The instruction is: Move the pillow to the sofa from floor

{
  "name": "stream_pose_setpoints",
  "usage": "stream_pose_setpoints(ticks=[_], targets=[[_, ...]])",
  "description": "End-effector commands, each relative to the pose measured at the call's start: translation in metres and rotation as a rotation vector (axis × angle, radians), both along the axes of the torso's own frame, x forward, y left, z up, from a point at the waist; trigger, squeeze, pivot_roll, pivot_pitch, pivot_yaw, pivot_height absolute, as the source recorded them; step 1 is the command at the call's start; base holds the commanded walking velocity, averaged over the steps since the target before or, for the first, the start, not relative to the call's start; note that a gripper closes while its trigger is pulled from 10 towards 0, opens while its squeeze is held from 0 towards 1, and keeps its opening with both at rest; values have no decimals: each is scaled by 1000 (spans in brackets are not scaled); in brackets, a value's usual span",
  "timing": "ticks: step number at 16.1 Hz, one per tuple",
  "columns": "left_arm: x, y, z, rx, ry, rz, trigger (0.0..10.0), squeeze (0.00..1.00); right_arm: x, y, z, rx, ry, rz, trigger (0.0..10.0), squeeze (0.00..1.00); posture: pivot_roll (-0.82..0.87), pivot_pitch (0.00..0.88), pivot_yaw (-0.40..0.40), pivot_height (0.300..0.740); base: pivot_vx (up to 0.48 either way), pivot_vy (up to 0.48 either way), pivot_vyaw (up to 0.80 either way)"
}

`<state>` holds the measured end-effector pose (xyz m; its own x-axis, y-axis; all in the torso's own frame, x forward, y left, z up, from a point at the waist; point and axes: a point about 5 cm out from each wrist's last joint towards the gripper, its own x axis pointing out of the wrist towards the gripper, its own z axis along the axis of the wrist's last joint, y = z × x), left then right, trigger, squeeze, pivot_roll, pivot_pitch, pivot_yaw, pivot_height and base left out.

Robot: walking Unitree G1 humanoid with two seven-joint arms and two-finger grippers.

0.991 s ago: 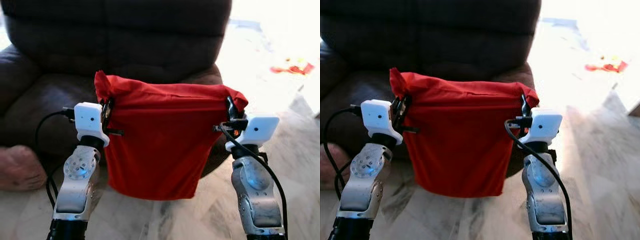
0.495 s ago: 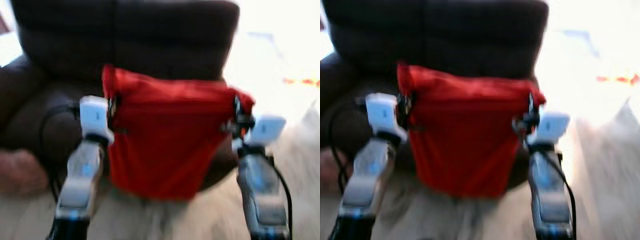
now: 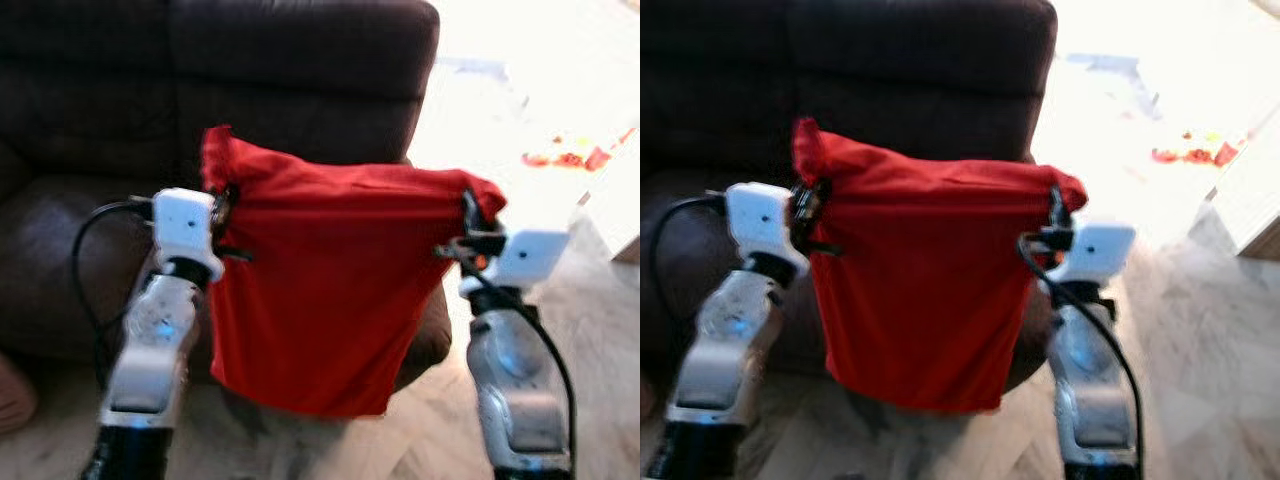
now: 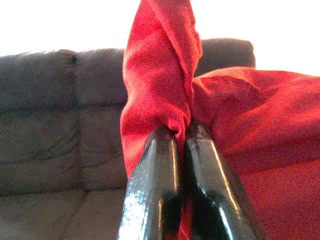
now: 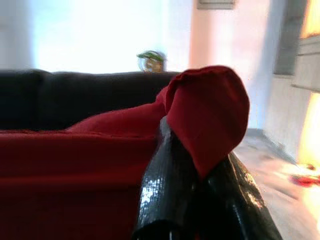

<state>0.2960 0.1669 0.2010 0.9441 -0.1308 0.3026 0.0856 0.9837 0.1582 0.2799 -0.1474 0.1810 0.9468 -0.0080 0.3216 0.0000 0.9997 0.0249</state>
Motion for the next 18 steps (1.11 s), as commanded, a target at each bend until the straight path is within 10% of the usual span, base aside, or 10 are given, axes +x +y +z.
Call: stream_pose_setpoints(ticks=[1, 18], targets=[[-2, -2, 35, -24, -149, -5, 10000, 0, -4, -14, 22, 4, -96, -56, 10000, 0, 104, 39, -62, 740, 334, 0, 0], [6, 5, 88, -18, -291, 9, 10000, 0, 7, -10, 68, 62, -217, -18, 10000, 0, 121, 34, -65, 740, 334, 0, 0]])
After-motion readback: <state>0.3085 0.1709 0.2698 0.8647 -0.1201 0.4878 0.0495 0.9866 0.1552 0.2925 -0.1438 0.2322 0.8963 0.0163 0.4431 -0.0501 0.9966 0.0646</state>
